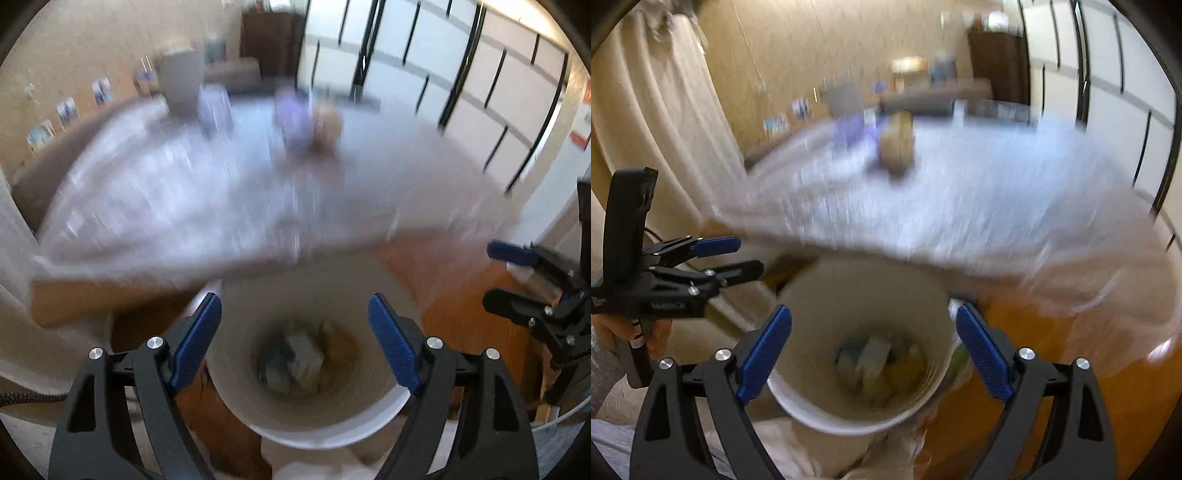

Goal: Collect trash
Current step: 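Move both tools back over the table toward the purple rollers and beige paper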

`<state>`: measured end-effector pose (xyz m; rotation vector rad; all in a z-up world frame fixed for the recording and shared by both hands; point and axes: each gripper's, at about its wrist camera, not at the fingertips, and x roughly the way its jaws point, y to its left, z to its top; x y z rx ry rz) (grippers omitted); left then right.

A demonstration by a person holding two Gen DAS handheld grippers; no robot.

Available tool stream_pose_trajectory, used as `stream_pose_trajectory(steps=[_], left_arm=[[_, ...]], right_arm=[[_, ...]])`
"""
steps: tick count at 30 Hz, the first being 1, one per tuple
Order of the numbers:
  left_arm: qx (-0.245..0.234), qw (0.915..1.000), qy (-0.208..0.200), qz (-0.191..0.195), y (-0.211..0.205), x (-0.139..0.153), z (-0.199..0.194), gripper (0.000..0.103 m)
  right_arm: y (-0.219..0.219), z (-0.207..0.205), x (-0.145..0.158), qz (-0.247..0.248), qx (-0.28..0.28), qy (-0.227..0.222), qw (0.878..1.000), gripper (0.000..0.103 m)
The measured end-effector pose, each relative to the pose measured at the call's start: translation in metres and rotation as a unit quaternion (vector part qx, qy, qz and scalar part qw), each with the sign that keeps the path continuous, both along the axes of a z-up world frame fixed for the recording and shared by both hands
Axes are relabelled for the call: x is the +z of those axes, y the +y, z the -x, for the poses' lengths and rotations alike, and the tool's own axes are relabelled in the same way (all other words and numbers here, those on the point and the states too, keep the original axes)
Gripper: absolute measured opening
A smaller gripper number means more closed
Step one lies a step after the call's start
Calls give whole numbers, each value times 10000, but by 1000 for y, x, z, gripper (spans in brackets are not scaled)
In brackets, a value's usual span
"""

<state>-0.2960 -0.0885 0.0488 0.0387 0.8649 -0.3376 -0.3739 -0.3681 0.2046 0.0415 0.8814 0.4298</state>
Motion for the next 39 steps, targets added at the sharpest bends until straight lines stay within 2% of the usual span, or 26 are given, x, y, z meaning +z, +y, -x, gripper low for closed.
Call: stream_pose_trajectory(steps=[1,2,3,5,8,10,13,19,20,23,25,32,37,39], left_arm=[[127,9995,-294,45,5,19,1,89],[288,9975,-634,122,12,37,1,101],[432,9942,-956,251,19,53,1,102],[731,9876,-1294,511,34,75,-13,102],[836,9879,-1070,749,45,83,-49,102],[955,9882,-976,693,46,81,-67,102],[850,9910,-911,497,42,73,-87,102],[728,9947,-717,-110,33,52,-126,102],[742,9950,-658,-132,34,48,-135,102],[693,9961,-537,-24,37,41,-154,102],[647,9968,-465,-24,37,37,-166,101],[505,9985,-209,-90,30,20,-204,83],[436,9990,-57,-75,23,10,-222,81],[411,9991,-5,-92,20,5,-229,80]], right_arm=[[-2,4,13,-41,-55,-290,9996,99],[-6,13,35,-146,-174,-858,9961,99],[-8,15,45,-189,-273,-1136,9930,99],[-11,11,57,-245,-480,-1357,9893,99],[-13,-12,55,-440,-656,-1125,9905,99],[-10,-28,49,-619,-704,-895,9916,99],[-3,-40,44,-627,-707,-739,9928,99],[16,-72,36,-83,-765,-680,9947,99],[18,-79,34,-50,-773,-651,9949,97],[29,-106,25,14,-769,-414,9962,84],[35,-121,19,15,-757,-309,9966,81],[53,-157,6,109,-803,-80,9967,73],[59,-176,-4,139,-919,59,9956,69],[60,-186,-9,137,-981,127,9950,62]])
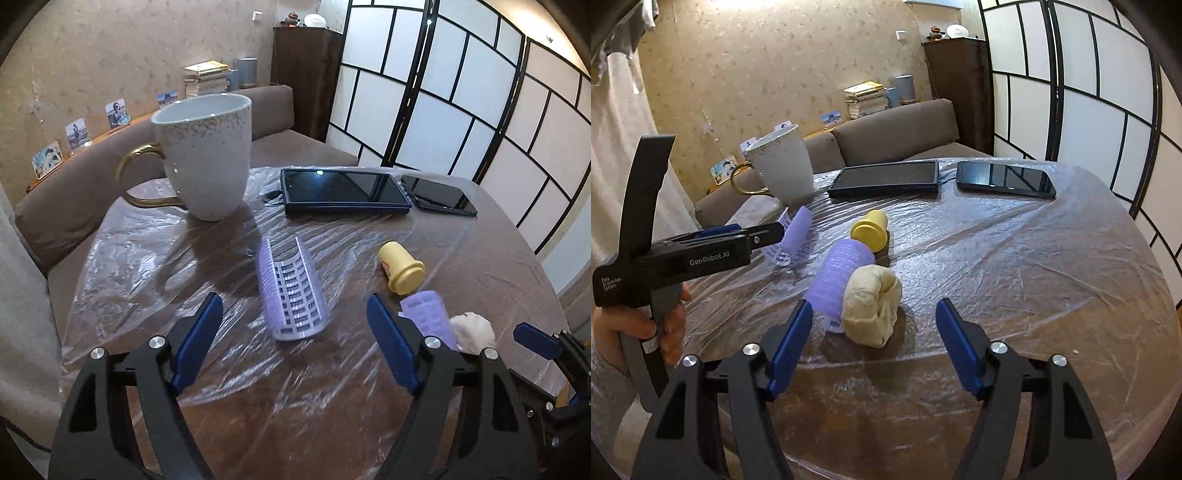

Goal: Collect trash
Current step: 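Move both tools back over the table toward the purple rollers and beige paper, then grasp a purple hair roller with the left tool while the right tool grasps the crumpled beige paper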

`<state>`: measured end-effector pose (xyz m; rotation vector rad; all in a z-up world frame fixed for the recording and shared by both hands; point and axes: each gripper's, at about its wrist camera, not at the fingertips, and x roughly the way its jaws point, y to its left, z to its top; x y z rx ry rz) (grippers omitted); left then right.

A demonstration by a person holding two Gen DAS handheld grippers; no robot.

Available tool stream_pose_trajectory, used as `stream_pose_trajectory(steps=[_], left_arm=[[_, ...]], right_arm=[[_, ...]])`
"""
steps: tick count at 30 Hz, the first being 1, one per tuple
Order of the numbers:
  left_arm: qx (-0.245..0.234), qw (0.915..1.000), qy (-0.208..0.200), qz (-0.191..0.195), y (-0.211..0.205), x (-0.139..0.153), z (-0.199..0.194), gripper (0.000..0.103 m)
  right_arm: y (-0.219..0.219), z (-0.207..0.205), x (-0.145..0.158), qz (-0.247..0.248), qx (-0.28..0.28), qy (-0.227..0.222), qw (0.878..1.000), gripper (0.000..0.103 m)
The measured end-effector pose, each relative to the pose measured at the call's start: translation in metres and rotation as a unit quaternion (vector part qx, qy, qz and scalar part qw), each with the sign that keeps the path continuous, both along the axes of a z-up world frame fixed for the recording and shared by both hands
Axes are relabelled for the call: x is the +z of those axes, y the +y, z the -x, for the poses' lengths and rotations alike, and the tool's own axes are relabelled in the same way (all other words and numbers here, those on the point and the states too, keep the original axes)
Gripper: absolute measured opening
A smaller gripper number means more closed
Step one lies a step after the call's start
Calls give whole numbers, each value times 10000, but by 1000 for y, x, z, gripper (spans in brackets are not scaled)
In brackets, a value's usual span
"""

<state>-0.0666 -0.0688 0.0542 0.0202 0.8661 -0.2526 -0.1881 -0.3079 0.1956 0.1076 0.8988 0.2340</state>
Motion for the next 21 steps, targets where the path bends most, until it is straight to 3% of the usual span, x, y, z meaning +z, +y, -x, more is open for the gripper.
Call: stream_pose_trajectory(steps=[11,21], left_arm=[[-87,9995,282,-64,-6,-18,-25,62],[-55,9990,421,-142,-11,-30,-37,54]], right_arm=[[-1,-23,-17,163,-121,205,9996,54],[1,-42,-33,117,-48,491,9987,53]])
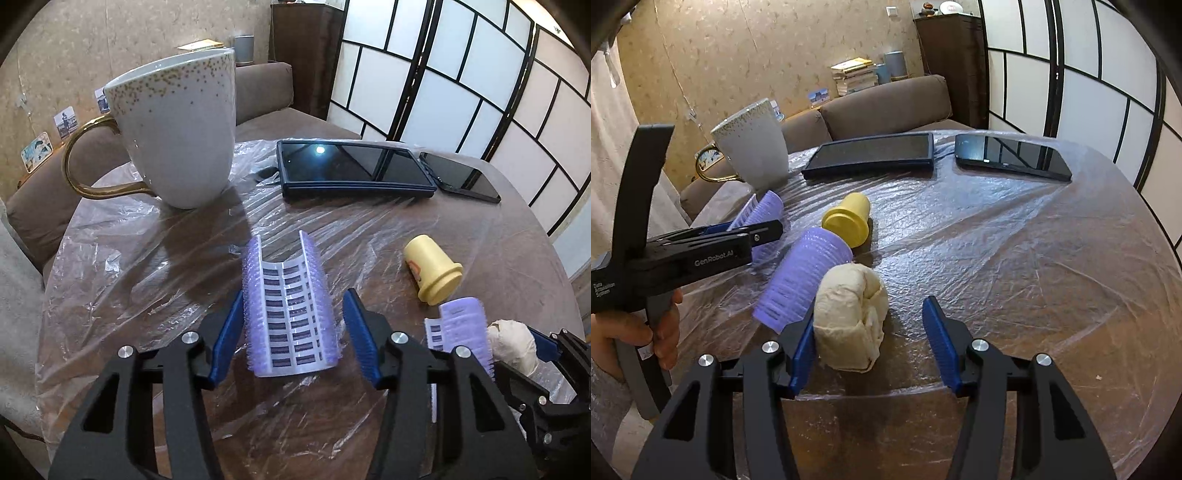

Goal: Collect trash
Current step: 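Grasp a purple hair roller with the left tool while the right tool grasps the crumpled beige paper, then carry the purple roller with the left tool while the right tool carries the beige paper to the bin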

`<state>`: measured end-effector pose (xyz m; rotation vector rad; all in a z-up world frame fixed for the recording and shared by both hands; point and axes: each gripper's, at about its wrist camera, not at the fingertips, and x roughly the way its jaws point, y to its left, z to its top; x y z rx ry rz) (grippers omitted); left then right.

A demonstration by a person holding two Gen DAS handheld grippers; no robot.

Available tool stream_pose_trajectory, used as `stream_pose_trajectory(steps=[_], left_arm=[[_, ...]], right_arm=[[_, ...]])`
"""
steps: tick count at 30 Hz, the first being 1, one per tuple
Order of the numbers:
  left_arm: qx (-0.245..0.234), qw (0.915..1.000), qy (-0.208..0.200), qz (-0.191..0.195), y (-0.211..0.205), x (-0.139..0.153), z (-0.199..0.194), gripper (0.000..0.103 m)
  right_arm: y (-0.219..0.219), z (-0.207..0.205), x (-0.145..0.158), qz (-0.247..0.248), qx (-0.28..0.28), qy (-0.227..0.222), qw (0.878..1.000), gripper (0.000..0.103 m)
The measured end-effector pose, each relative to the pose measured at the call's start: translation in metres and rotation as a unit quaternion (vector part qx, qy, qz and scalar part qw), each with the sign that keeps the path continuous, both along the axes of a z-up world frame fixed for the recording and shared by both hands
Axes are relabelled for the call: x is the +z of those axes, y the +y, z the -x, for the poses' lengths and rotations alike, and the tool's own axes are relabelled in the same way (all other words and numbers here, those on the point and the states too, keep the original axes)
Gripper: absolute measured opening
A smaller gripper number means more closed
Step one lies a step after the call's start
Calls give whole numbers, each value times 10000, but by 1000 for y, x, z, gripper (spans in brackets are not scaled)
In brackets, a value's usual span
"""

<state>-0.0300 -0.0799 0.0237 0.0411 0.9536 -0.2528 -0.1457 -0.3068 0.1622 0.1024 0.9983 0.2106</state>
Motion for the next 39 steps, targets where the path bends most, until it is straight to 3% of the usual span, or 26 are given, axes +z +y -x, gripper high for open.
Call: stream_pose_trajectory(steps=[3,6,9,11,30,39], left_arm=[[30,10000,11,-46,-1,-4,-1,53],[26,9999,-38,-119,-1,-6,-1,45],[24,10000,-37,-75,0,-6,0,45],[37,9999,-65,-81,2,-6,2,44],[33,10000,-87,-12,7,0,13,44],[44,9997,-230,101,15,15,36,44]], right_arm=[[-3,-3,-3,-64,-38,77,9999,53],[-5,-4,-4,-145,-9,122,9998,51],[-6,-2,-4,-213,100,115,9997,29],[-5,0,-2,-201,140,74,9997,25],[-32,47,25,-678,336,-54,9971,24],[-41,70,28,-721,484,5,9962,24]])
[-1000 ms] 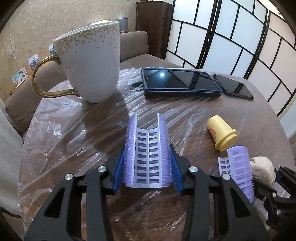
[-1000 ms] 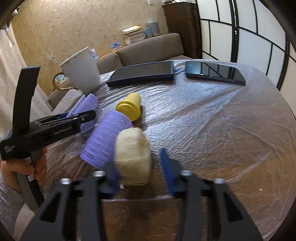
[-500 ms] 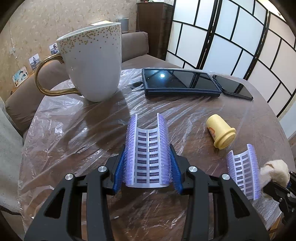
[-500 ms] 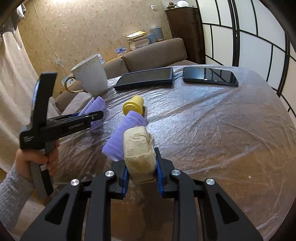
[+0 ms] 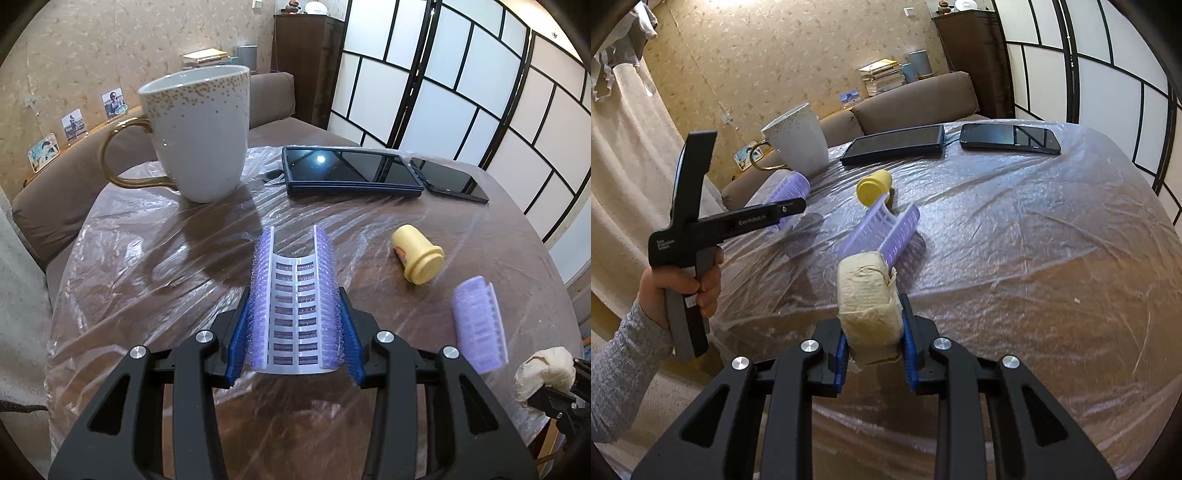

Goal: Collect trash
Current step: 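Carry the purple roller with the left tool while the right tool carries the beige paper to the bin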

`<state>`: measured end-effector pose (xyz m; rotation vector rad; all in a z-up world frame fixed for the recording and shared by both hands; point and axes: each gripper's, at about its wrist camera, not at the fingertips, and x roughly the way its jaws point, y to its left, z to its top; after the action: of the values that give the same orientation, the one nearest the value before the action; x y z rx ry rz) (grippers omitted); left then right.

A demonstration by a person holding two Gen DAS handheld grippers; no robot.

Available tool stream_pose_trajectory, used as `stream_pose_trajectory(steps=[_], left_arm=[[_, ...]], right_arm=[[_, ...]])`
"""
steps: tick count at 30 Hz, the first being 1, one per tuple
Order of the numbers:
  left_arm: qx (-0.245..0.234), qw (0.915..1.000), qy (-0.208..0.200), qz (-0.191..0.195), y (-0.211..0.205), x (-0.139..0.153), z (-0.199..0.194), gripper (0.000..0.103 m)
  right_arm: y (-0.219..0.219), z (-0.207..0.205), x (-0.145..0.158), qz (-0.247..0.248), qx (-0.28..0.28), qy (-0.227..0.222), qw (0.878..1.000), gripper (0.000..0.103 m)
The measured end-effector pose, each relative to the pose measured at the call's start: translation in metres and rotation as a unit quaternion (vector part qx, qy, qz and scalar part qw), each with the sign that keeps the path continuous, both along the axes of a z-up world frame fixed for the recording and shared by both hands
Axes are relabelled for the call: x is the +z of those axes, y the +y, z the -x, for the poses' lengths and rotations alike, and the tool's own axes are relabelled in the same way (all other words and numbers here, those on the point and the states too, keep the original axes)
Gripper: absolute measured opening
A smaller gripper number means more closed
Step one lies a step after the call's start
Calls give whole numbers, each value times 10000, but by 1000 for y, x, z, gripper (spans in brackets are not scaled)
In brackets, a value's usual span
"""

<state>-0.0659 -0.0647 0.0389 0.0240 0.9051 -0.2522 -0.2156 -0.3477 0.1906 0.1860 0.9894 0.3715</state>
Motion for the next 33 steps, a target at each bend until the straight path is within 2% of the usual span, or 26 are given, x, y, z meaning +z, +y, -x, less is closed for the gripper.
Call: stream_pose_trajectory(steps=[18,27,33], left_arm=[[28,9998,-212,5,5,16,71,44],[240,9989,-380,-103,16,20,108,44],[370,9986,-371,-30,23,20,129,44]], right_arm=[[5,40,12,-22,398,-96,9992,24],[4,58,12,33,500,-96,9987,24],[4,69,13,38,585,-97,9982,24]])
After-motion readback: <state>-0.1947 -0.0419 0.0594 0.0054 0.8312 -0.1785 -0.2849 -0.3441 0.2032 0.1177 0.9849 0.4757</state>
